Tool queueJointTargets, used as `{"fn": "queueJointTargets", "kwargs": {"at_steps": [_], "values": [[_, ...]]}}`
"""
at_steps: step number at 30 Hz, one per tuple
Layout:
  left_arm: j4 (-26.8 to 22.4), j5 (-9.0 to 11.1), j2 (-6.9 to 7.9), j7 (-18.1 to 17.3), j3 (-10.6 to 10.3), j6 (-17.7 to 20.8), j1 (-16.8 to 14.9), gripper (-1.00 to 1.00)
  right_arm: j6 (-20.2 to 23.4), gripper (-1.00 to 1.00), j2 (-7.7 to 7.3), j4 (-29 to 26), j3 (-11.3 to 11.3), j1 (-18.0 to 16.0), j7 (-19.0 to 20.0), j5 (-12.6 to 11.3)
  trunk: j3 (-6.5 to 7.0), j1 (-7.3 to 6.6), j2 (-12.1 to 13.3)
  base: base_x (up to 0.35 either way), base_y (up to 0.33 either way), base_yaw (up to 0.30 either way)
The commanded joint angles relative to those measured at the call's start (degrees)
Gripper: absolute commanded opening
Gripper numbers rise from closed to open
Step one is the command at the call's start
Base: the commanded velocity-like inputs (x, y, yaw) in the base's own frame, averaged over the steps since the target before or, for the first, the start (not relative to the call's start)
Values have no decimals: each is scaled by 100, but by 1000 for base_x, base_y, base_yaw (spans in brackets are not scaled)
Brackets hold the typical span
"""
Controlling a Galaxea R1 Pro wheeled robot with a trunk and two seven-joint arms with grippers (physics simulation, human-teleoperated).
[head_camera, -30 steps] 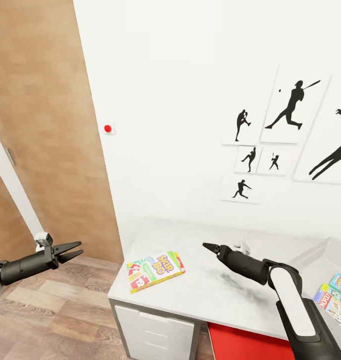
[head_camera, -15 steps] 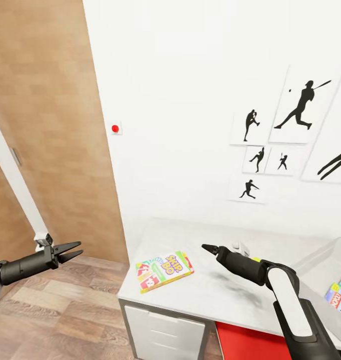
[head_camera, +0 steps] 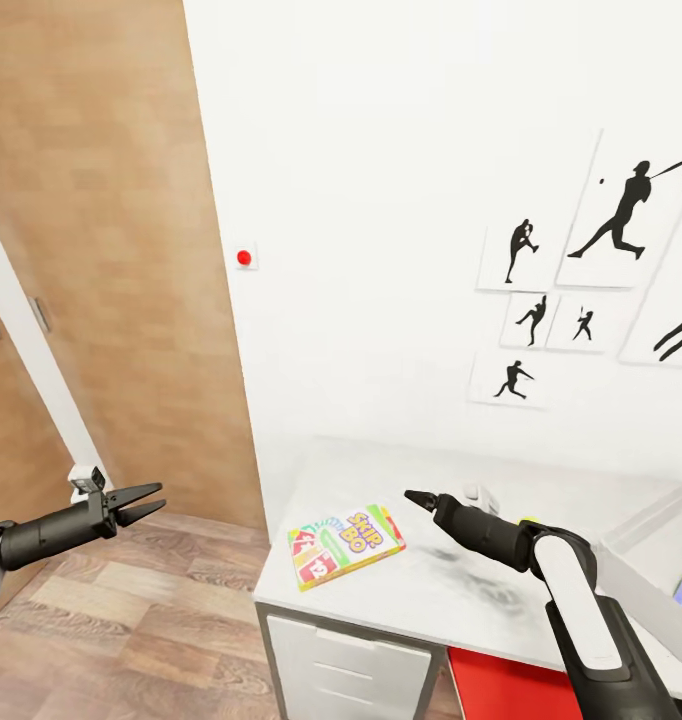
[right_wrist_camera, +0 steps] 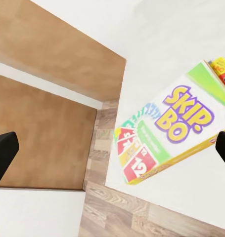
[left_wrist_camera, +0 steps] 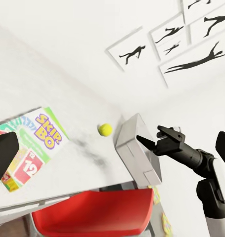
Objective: Put all the toys in the child's room - the three board games (two on the bed and one on the table), the two jigsaw puzzles on the table, and the tennis ball on the table - inside the toy box on the table in the child's room.
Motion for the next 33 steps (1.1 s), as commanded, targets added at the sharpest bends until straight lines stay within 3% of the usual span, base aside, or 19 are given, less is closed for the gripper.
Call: {"fn": "queueJointTargets", "kwargs": {"at_steps": [1,12,20,33], "values": [[1,0,1,-20,-1,60,-4,100,22,100,0,-6,-6,-6,-59,-61,-13,5,-13,130,217,0],[1,0,3,-20,-1,59,-4,100,31,100,-1,-2,-33,-5,-50,-75,-13,5,-13,96,75,0],[13,7,135,-20,-1,59,-4,100,31,100,7,-1,-37,-5,-50,-75,-13,5,-13,4,2,0],[19,9,151,-20,-4,59,-4,100,29,100,4,-1,-37,-5,-48,-73,-13,5,-13,58,50,0]]}}
